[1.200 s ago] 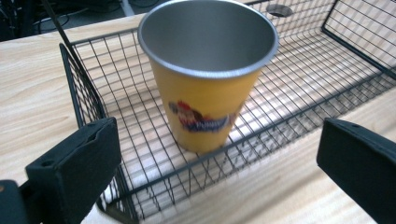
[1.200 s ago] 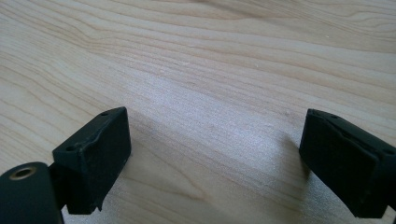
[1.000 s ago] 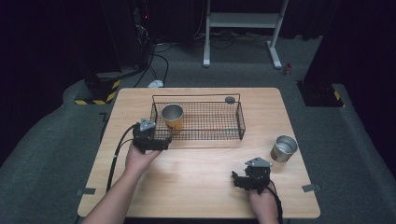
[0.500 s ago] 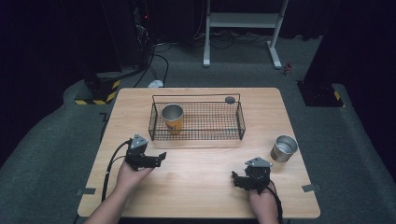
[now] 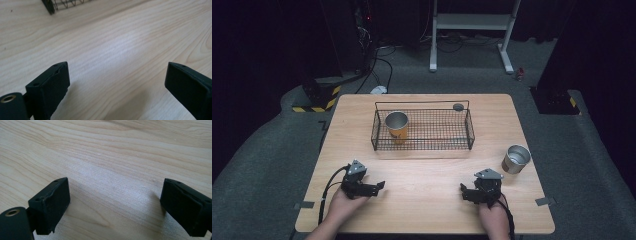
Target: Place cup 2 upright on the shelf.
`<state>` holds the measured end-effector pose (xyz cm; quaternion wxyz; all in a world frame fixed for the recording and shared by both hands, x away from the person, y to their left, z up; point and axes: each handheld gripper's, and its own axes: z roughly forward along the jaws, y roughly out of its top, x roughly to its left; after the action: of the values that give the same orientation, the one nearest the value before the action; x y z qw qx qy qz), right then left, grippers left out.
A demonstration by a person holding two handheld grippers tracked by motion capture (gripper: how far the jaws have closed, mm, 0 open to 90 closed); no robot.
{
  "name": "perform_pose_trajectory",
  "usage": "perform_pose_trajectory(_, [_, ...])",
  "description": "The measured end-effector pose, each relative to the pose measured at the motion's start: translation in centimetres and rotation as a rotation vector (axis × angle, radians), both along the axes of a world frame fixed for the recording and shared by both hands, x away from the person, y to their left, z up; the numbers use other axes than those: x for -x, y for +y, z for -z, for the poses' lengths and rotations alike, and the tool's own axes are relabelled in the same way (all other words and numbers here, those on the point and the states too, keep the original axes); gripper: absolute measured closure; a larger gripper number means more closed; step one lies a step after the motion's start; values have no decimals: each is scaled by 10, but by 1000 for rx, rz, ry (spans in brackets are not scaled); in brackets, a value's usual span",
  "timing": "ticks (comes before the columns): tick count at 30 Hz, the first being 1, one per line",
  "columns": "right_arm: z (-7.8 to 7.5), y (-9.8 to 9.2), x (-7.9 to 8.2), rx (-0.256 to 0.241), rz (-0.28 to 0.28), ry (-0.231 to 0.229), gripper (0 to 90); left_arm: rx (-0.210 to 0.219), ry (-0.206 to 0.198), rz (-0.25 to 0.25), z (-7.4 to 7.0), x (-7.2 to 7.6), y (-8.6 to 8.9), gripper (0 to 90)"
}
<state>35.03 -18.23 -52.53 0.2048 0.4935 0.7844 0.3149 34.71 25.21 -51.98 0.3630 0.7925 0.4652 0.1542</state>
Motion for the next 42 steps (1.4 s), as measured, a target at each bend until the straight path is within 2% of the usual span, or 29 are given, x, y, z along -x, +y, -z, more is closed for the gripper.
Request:
perform_pose_trajectory(3, [0,0,0,0,-2,-1,90,-25,0,-8,6,6,4,64])
perform_pose_trajectory(6, [0,0,0,0,-1,0,90,-48,-23,-6,7,10,8,69])
perform_pose_trajectory(8, [0,0,1,-1,-3,0,90,-42,-32,-19,9,11,9,69])
perform_pose_trajectory(9, [0,0,1,-1,-2,2,90,-52,-50,-26,10,12,10,69])
perform_pose_trajectory(11, [0,0,1,-1,-4,1,91,-88,-55,-52,10,13,8,77])
perform_pose_trajectory(15, [0,-2,2,0,-12,3,90,-88,-35,-88,11,11,9,7])
perform_pose_trajectory(18, [0,-2,3,3,-11,-2,91,-94,-33,-85,11,11,9,4])
perform_pose_trajectory(21, [-1,-3,4,15,31,-29,107,-95,-33,-85,11,11,9,3])
perform_pose_trajectory(23, [-3,-8,5,-3,56,-47,120,-98,-32,-81,11,10,8,2])
perform_pose_trajectory(24, [-4,-10,5,-17,64,-53,119,-96,-33,-83,11,10,8,1])
perform_pose_trajectory(27, [-7,-17,8,-10,73,-76,118,-94,-32,-82,11,9,7,1])
perform_pose_trajectory(42, [-16,-63,15,9,180,-121,110,-94,-33,-74,11,8,7,3])
